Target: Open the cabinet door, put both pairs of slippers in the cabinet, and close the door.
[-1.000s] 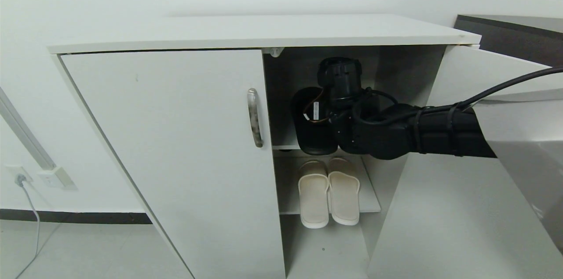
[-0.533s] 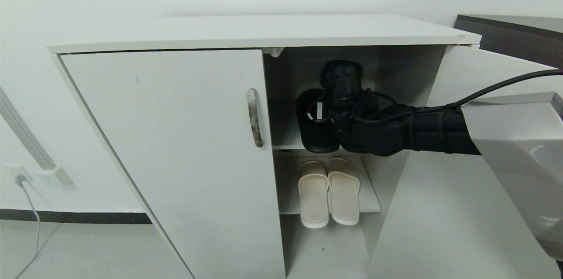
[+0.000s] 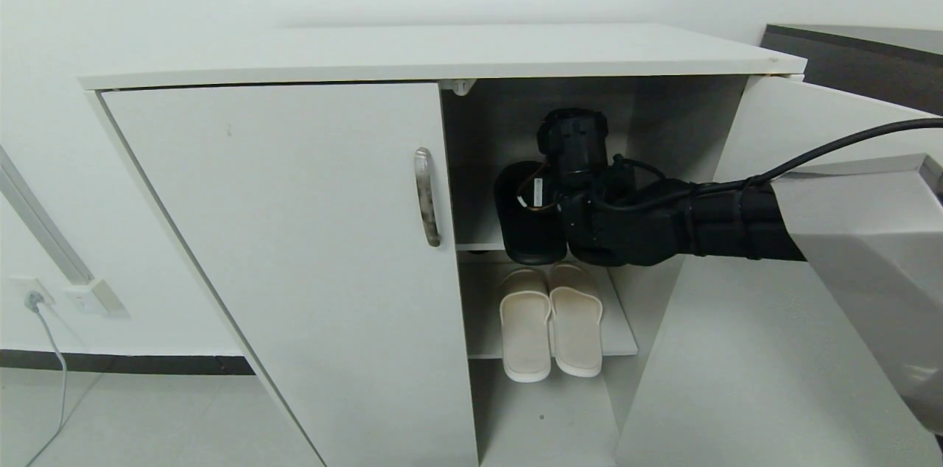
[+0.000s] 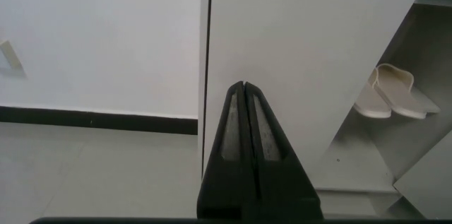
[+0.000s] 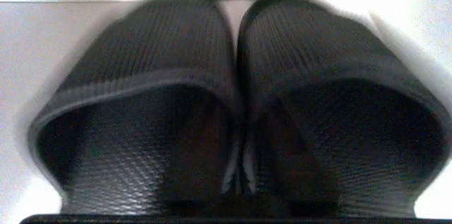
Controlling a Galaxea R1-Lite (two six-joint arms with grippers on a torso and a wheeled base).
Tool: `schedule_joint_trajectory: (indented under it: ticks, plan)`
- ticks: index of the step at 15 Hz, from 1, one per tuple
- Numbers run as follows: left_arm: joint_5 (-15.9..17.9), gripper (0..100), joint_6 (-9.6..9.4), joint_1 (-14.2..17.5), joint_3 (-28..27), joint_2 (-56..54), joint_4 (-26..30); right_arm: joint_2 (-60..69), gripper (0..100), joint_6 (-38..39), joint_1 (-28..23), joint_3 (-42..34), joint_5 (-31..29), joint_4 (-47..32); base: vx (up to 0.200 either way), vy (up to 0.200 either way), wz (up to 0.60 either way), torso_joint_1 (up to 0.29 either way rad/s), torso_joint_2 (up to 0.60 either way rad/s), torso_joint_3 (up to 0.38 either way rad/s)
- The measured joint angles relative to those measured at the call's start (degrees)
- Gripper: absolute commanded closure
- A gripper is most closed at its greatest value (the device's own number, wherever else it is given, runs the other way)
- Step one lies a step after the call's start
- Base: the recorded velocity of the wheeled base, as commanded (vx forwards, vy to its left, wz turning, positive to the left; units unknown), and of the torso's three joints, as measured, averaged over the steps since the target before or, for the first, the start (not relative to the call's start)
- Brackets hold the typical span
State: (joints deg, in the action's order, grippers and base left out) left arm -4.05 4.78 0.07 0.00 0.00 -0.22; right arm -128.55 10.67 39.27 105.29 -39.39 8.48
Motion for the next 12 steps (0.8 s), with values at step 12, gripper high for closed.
schedule_joint_trajectory:
  ticks: [12]
  plan:
    - [0.04,100,0.04,0.00,0.00,0.00,0.01,25.71,0,2.28,12.47,-36.46,0.44,9.13,0.000,0.000,0.00,0.000,0.00,0.000]
